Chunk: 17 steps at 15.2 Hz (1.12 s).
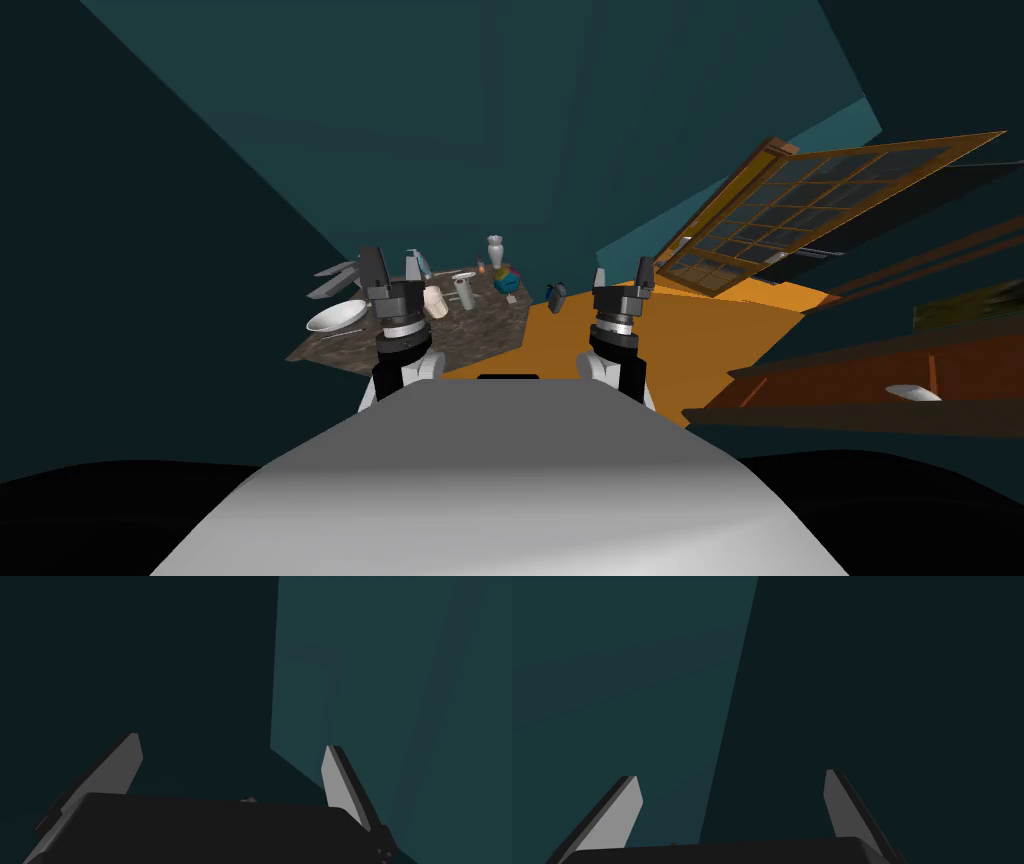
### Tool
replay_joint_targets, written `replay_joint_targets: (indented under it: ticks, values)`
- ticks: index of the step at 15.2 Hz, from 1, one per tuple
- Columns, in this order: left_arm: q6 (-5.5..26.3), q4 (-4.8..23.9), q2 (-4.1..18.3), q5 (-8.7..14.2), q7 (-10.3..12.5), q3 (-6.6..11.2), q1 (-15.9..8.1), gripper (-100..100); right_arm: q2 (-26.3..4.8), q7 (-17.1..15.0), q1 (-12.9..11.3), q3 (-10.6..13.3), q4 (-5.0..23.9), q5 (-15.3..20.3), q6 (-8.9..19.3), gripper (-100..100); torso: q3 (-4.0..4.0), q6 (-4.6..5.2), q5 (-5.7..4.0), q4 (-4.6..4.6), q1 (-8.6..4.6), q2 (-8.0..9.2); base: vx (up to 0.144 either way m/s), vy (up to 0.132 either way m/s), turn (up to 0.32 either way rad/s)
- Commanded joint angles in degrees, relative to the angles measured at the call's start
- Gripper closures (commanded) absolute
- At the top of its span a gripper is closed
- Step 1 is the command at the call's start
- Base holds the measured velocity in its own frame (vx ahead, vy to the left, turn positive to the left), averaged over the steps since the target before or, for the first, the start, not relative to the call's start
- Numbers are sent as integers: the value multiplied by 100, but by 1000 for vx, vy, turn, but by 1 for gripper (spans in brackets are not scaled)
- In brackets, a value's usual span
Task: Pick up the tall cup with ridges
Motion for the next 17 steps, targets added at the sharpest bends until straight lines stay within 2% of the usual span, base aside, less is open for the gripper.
replay_joint_targets:
  ticks: [1,2,3,5,6,7,8,9,10,11,12,13,14,15,16,17]
  values:
    - [-23,71,234,33,42,11,96,-100,0,0,0,0,0,0,0,0,0,0,0,0,0,0,6,-8,-52]
    - [-47,144,373,67,85,23,194,-100,0,0,0,0,0,0,0,0,0,1,0,0,-1,-1,19,-21,-95]
    - [-47,144,405,67,85,23,194,-100,0,0,0,0,0,0,0,0,-2,1,0,-1,-3,-3,24,-23,-74]
    - [-116,357,723,167,211,57,479,-100,0,0,0,0,0,0,0,0,-4,1,-1,-2,-6,-7,30,-29,-117]
    - [-116,357,768,167,211,57,479,-100,0,0,0,1,0,0,0,0,-6,2,-1,-3,-9,-10,31,-35,-96]
    - [-161,494,947,232,292,79,664,-100,0,0,0,0,0,0,0,0,-7,1,-2,-3,-11,-11,26,-36,-97]
    - [-161,494,955,232,292,79,664,-100,0,0,0,1,0,0,0,0,-6,1,-3,-3,-13,-10,30,-35,-91]
    - [-211,650,1143,305,386,104,874,-100,0,0,0,0,0,0,0,0,-6,1,-3,-3,-13,-11,41,-40,-146]
    - [-211,650,1143,305,386,104,874,-100,0,0,0,1,0,0,0,0,-7,1,-3,-3,-14,-13,43,-39,-114]
    - [-268,823,1335,387,489,132,1107,-100,0,0,0,1,0,0,0,0,-8,1,-3,-3,-14,-14,46,-39,-160]
    - [-268,823,1335,387,489,132,1107,-100,0,0,0,1,0,0,0,0,-9,2,-3,-4,-14,-16,42,-33,-129]
    - [-329,1012,1528,476,603,162,1299,-100,0,0,0,0,0,0,0,0,-9,1,-3,-4,-13,-16,39,-43,-147]
    - [-329,1012,1528,476,603,162,1362,-100,0,0,0,1,0,0,0,0,-9,1,-3,-4,-15,-15,35,-42,-126]
    - [-395,1215,1724,573,727,194,1555,-100,0,0,0,1,0,0,0,0,-8,0,-4,-4,-16,-13,41,-49,-178]
    - [-395,1215,1724,573,727,194,1636,-100,0,0,0,1,0,0,0,0,-8,2,-4,-4,-18,-14,43,-47,-151]
    - [-464,1413,1922,675,858,228,1805,-100,0,0,0,1,0,0,0,0,-8,1,-4,-4,-19,-14,49,-46,-182]
